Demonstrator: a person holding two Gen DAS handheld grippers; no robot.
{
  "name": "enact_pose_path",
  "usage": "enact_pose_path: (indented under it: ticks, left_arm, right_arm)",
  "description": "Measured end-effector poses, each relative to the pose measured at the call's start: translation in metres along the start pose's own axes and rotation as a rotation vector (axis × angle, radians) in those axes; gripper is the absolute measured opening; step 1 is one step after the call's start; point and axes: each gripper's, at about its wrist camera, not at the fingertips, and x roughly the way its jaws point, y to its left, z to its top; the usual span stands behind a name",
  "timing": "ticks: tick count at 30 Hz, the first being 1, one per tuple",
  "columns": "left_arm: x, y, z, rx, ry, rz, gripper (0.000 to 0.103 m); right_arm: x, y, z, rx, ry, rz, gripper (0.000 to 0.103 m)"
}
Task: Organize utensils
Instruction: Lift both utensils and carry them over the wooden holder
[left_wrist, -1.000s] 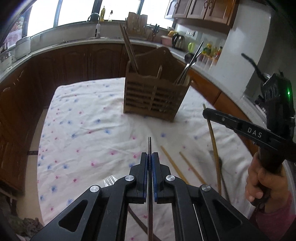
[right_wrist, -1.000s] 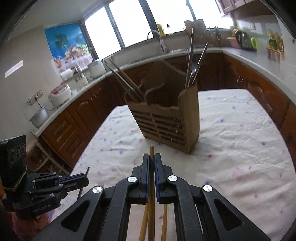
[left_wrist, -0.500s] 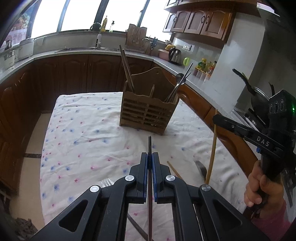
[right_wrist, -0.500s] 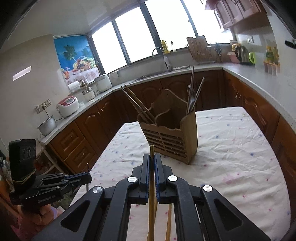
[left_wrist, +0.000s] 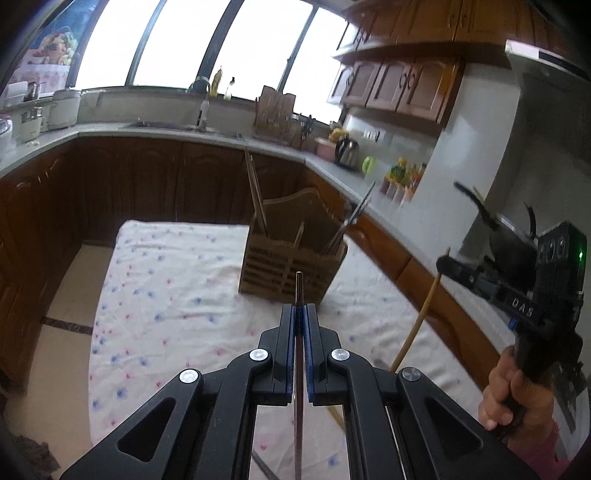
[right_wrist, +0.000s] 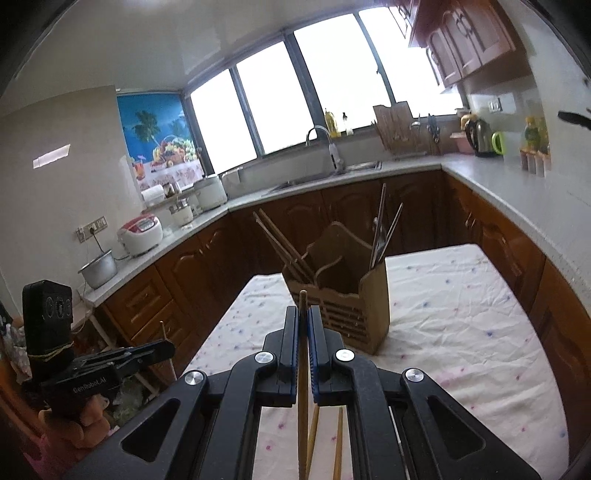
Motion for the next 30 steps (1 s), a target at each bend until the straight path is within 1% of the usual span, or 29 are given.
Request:
enact_pose_path:
  ticks: [6,13,20,30]
  left_arm:
    - [-0.008,0.002,0.002,-0.005,-0.062,-0.001,0.003]
    - [-0.016,-0.004,0.004,0.019,-0.172,0.024,0.003]
    - [-0.010,-0.015,0.003,0.079,-0.243,0.049,0.003]
    - [0.007,-0.022,0.012,0.140,-0.328,0.050,0.003]
  right_arm:
    - [-0.005,-0.003,0.005,0.006,-0.032,-0.002,0.005]
    - [-0.010,0.001,0.009,-0.013,-0.071,-0.002,0.005]
    - [-0.013,0.005,0.020,-0.039,-0.121,-0.008,0.005]
    - [-0.010,0.000,0.040,-0.042,-0.192,-0.015,0.005]
